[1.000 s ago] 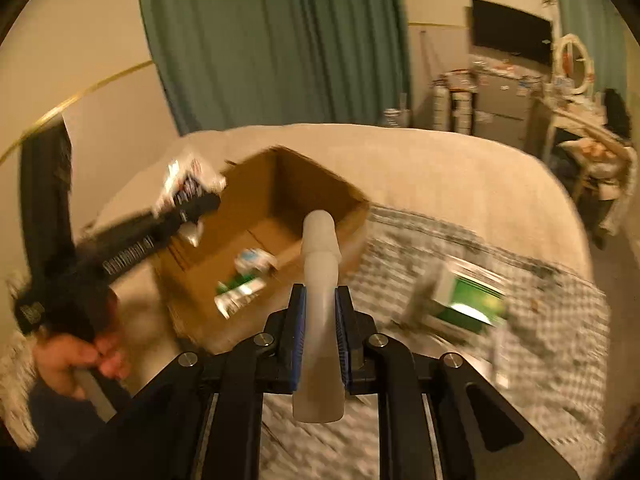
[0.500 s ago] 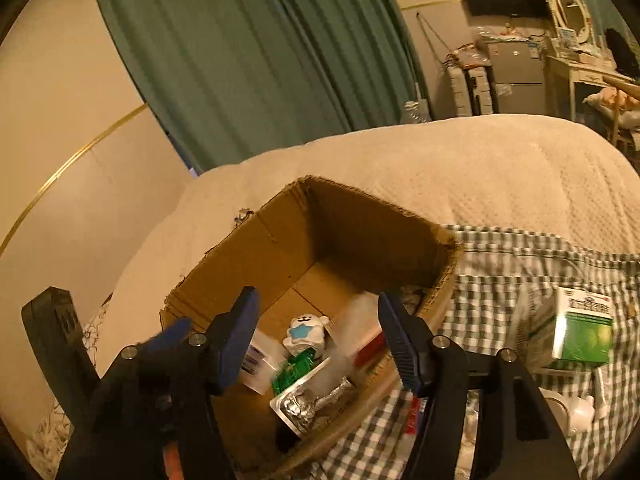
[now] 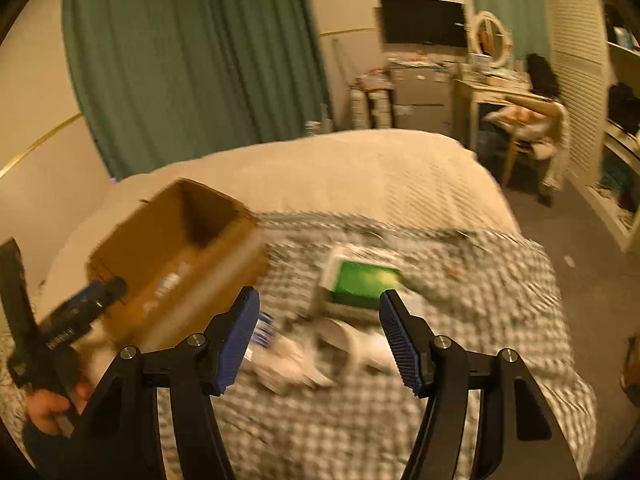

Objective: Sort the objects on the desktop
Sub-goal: 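Open the right tool over the box while the left tool returns to the bed, then grasp the white tape roll with the right tool while the left grasps the water bottle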

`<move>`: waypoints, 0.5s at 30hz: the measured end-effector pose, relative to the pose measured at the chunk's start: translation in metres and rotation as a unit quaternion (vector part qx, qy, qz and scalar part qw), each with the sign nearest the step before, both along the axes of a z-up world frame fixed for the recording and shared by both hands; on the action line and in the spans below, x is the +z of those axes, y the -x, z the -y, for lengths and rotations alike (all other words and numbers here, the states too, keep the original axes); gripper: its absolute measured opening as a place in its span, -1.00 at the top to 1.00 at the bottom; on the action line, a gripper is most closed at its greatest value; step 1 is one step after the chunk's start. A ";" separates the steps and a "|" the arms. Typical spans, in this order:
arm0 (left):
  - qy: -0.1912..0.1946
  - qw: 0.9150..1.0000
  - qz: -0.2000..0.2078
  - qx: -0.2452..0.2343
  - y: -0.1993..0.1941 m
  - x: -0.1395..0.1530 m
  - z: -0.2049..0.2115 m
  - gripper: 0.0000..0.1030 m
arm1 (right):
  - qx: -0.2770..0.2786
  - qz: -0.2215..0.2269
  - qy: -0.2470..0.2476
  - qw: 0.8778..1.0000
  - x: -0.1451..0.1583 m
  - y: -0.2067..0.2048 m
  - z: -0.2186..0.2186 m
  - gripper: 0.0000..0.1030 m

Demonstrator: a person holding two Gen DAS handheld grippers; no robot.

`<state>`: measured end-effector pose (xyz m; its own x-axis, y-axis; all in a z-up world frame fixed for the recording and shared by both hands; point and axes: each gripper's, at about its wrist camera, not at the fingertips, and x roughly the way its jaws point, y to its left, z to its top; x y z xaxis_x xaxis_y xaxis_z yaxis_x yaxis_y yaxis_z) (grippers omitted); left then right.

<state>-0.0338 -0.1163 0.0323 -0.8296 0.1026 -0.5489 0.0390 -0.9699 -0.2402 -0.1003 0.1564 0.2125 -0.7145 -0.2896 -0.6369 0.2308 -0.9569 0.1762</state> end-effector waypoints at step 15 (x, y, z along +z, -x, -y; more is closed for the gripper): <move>0.039 0.995 0.085 -0.041 0.015 -0.082 -0.085 -0.98 | 0.016 0.056 0.002 0.998 -0.086 -0.011 -0.040 -0.20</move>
<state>-0.0490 -0.0316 -0.0493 -0.7151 0.1174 -0.6891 -0.0079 -0.9871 -0.1600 -0.0889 0.1964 0.1266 -0.6298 -0.3145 -0.7102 0.2400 -0.9484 0.2072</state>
